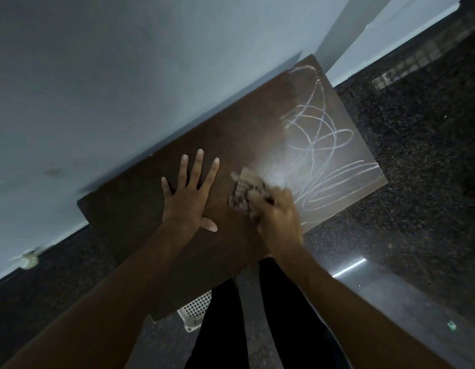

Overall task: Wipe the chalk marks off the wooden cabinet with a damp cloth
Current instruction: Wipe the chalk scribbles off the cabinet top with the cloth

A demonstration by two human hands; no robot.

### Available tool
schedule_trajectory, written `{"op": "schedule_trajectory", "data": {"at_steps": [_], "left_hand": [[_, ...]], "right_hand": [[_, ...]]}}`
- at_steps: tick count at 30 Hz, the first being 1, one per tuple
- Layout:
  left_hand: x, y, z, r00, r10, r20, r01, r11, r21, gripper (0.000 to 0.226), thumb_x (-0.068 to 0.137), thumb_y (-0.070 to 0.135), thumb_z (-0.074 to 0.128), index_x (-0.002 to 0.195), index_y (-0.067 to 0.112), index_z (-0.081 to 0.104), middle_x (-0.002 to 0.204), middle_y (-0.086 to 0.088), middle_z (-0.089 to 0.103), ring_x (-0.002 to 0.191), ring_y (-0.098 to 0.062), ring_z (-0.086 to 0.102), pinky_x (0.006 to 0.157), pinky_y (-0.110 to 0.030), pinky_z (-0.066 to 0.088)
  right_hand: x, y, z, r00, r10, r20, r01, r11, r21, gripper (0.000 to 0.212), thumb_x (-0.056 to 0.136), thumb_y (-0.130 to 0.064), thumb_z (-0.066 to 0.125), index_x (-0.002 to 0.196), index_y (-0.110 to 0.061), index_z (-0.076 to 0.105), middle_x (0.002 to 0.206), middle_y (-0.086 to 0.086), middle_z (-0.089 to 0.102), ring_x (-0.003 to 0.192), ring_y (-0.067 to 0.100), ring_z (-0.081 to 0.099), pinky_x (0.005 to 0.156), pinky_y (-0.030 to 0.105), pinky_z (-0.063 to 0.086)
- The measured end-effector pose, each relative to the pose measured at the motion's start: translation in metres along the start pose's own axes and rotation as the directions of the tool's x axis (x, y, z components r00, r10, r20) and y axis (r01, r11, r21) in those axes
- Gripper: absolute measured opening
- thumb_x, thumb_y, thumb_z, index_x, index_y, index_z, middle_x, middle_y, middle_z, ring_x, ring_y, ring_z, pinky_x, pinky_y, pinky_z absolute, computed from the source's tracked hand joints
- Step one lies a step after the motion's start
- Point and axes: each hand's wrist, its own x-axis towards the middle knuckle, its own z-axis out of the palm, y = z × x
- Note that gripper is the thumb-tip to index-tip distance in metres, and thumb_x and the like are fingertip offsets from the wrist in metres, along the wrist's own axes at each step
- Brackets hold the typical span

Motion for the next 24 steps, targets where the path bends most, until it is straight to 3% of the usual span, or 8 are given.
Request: {"op": "schedule_trajectory", "data": {"at_steps": [2, 6, 10, 12, 15, 17, 21, 24], "left_hand": [[-0.001, -0.001, -0.001, 1.0, 0.005, 0.004, -0.004, 1.0, -0.008, 0.157, 0.059, 0.061, 0.087, 0.149, 0.035, -0.039, 0.151, -0.001, -0.053, 0.146, -0.034, -0.038, 0.114, -0.074, 0.011], [-0.001, -0.002, -0.001, 1.0, 0.013, -0.001, -0.013, 1.0, -0.028, 0.157, 0.059, 0.059, 0.088, 0.149, 0.036, -0.039, 0.151, 0.0, -0.054, 0.145, -0.033, -0.039, 0.114, -0.075, 0.009], [-0.002, 0.0, -0.001, 1.0, 0.011, 0.004, -0.01, 1.0, -0.03, 0.157, 0.059, 0.058, 0.088, 0.149, 0.036, -0.039, 0.151, 0.001, -0.054, 0.146, -0.033, -0.039, 0.114, -0.075, 0.01], [-0.002, 0.0, -0.001, 1.0, 0.005, 0.004, -0.005, 0.999, -0.035, 0.158, 0.058, 0.058, 0.089, 0.148, 0.037, -0.04, 0.149, 0.002, -0.056, 0.145, -0.032, -0.04, 0.114, -0.075, 0.009], [-0.002, 0.0, -0.002, 1.0, 0.003, 0.0, -0.003, 0.999, -0.041, 0.158, 0.057, 0.057, 0.089, 0.148, 0.038, -0.039, 0.148, 0.003, -0.056, 0.145, -0.032, -0.04, 0.114, -0.075, 0.009], [-0.003, 0.0, -0.001, 1.0, 0.005, -0.005, -0.005, 0.999, -0.038, 0.158, 0.058, 0.057, 0.089, 0.149, 0.038, -0.038, 0.15, 0.003, -0.055, 0.146, -0.032, -0.039, 0.114, -0.075, 0.01], [-0.002, -0.001, -0.001, 1.0, 0.0, -0.015, -0.001, 1.0, -0.016, 0.158, 0.056, 0.061, 0.087, 0.149, 0.038, -0.038, 0.151, 0.002, -0.054, 0.146, -0.032, -0.038, 0.114, -0.074, 0.011], [-0.002, -0.001, -0.001, 1.0, 0.003, -0.022, -0.003, 1.0, -0.019, 0.158, 0.055, 0.061, 0.088, 0.15, 0.038, -0.037, 0.151, 0.002, -0.053, 0.147, -0.032, -0.037, 0.113, -0.075, 0.011]], "right_hand": [[-0.045, 0.003, 0.013, 0.999, -0.028, 0.022, 0.027, 0.999, 0.032, 0.063, 0.053, 0.001, 0.072, 0.112, -0.02, 0.065, 0.103, 0.01, 0.051, 0.088, 0.035, 0.054, 0.061, 0.038, 0.054], [-0.085, 0.005, 0.024, 0.997, -0.06, 0.058, 0.06, 0.998, -0.001, 0.042, 0.073, -0.012, 0.051, 0.112, -0.023, 0.063, 0.099, 0.008, 0.056, 0.083, 0.033, 0.056, 0.053, 0.04, 0.053], [-0.053, 0.01, 0.0, 0.986, -0.152, 0.074, 0.155, 0.987, -0.038, 0.048, 0.062, -0.01, 0.071, 0.108, -0.023, 0.067, 0.105, 0.008, 0.054, 0.088, 0.034, 0.055, 0.054, 0.038, 0.056], [-0.018, 0.016, -0.01, 0.992, -0.108, 0.065, 0.113, 0.991, -0.074, 0.058, 0.057, -0.01, 0.084, 0.111, -0.024, 0.069, 0.108, 0.01, 0.058, 0.096, 0.029, 0.048, 0.06, 0.037, 0.054], [0.048, 0.032, -0.021, 1.0, -0.002, 0.001, 0.002, 1.0, -0.014, 0.033, 0.079, -0.026, 0.075, 0.11, -0.028, 0.066, 0.113, 0.012, 0.059, 0.097, 0.03, 0.055, 0.065, 0.036, 0.053], [0.098, 0.036, -0.032, 1.0, -0.016, -0.022, 0.014, 0.998, -0.06, 0.026, 0.086, -0.016, 0.066, 0.112, -0.02, 0.069, 0.111, 0.018, 0.061, 0.097, 0.036, 0.06, 0.07, 0.019, 0.04], [0.178, 0.04, -0.056, 0.995, -0.016, -0.098, 0.004, 0.992, -0.125, 0.029, 0.089, -0.008, 0.059, 0.114, -0.013, 0.072, 0.113, 0.022, 0.063, 0.106, 0.04, 0.057, 0.086, 0.041, 0.046], [0.195, 0.039, -0.06, 0.996, -0.028, -0.083, 0.016, 0.99, -0.143, 0.029, 0.089, -0.013, 0.059, 0.115, -0.017, 0.072, 0.117, 0.019, 0.062, 0.11, 0.038, 0.055, 0.091, 0.042, 0.045]]}}
